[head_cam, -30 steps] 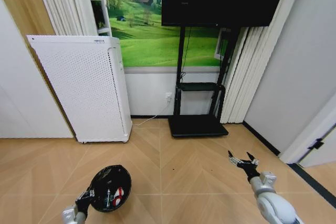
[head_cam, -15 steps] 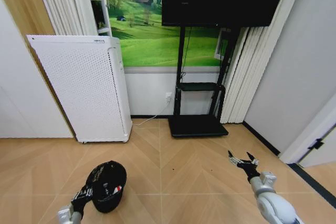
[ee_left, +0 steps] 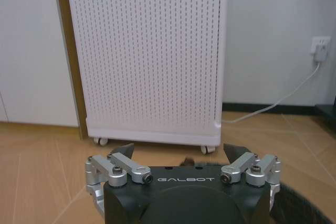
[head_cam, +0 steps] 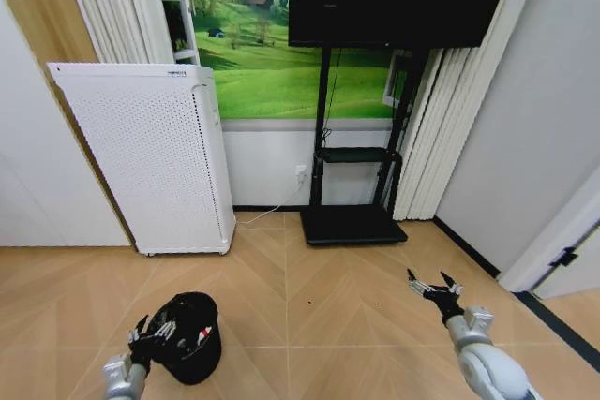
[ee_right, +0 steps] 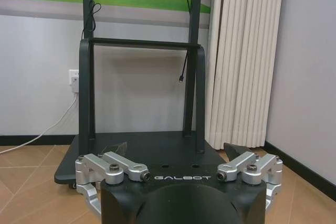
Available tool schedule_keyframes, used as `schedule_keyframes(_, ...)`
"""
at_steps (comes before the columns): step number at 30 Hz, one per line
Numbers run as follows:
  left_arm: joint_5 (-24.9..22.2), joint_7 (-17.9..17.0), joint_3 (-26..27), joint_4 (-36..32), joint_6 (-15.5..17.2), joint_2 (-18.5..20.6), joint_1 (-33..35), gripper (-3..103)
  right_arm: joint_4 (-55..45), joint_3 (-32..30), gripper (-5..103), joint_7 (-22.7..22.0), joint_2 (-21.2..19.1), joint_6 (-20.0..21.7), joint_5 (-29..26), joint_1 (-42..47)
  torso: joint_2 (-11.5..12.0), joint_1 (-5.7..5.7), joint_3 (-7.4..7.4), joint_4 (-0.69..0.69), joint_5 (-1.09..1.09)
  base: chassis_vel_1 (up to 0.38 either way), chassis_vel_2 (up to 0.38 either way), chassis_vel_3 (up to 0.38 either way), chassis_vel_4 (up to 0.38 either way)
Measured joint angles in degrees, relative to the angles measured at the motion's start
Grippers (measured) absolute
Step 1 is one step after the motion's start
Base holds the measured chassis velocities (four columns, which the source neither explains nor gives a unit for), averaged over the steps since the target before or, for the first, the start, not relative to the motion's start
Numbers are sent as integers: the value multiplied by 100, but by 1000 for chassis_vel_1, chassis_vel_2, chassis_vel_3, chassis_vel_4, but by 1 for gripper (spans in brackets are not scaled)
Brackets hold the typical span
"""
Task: Pick up the trash bin and place the garbage on the floor into it.
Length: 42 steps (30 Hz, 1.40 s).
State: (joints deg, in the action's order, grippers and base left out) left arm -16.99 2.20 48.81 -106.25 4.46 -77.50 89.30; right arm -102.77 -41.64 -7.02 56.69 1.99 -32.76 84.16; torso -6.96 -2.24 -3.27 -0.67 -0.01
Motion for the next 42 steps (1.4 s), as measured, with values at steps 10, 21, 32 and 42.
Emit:
schedule_keyframes(10, -65, -121, -134, -549, 23, 390, -553, 100, 0, 0, 100, 0, 0, 0, 0, 0, 0, 0, 0, -2, 0, 0, 0, 0, 0)
schedule_keyframes(21, -158, -119, -443, -524, 92, 604, -982, 100, 0, 0, 100, 0, 0, 0, 0, 0, 0, -1, 0, -2, 0, 0, 0, 0, 0)
schedule_keyframes(32, -87, -135, -580, -501, 111, 494, -993, 100, -1, 0, 100, 0, 0, 0, 0, 0, 0, 0, 0, -1, 1, 0, 0, 0, 0)
schedule_keyframes(42, -82, -138, -576, -497, 112, 491, -989, 100, 0, 0, 100, 0, 1, 0, 0, 0, -121, -18, -102, -1, 1, 0, 0, 0, 0)
